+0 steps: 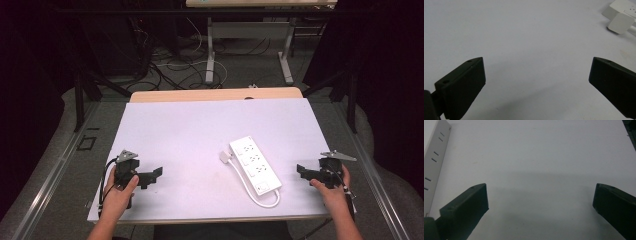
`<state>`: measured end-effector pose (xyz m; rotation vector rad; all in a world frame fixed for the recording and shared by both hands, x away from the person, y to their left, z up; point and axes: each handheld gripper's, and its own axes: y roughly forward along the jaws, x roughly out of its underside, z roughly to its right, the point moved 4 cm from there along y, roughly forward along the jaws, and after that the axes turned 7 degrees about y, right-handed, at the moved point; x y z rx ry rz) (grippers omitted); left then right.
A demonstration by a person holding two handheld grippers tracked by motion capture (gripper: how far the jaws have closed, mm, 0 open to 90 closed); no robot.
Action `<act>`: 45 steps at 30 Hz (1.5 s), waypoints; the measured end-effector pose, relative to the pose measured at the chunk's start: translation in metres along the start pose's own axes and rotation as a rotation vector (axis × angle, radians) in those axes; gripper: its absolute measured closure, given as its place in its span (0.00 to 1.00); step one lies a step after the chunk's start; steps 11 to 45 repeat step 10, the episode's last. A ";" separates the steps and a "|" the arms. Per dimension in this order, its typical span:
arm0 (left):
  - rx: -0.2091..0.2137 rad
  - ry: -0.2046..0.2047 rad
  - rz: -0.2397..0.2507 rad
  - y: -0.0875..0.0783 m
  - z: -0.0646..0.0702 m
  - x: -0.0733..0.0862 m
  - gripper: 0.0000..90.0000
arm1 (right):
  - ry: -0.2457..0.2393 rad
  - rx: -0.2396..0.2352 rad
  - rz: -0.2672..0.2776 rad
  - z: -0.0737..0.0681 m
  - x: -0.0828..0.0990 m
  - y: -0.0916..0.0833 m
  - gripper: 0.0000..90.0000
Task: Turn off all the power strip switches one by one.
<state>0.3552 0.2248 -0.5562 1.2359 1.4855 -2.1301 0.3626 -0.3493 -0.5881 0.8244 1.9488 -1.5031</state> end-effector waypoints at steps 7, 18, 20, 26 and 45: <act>0.000 0.000 0.002 0.000 0.000 0.000 0.01 | -0.008 0.002 0.011 0.000 -0.001 -0.001 0.00; -0.001 0.000 0.001 0.000 0.000 0.000 0.01 | -0.007 0.001 0.011 0.000 -0.001 0.000 0.00; -0.001 0.000 0.001 0.000 0.000 0.000 0.01 | -0.007 0.001 0.011 0.000 -0.001 0.000 0.00; -0.001 0.000 0.001 0.000 0.000 0.000 0.01 | -0.007 0.001 0.011 0.000 -0.001 0.000 0.00; -0.001 0.000 0.001 0.000 0.000 0.000 0.01 | -0.007 0.001 0.011 0.000 -0.001 0.000 0.00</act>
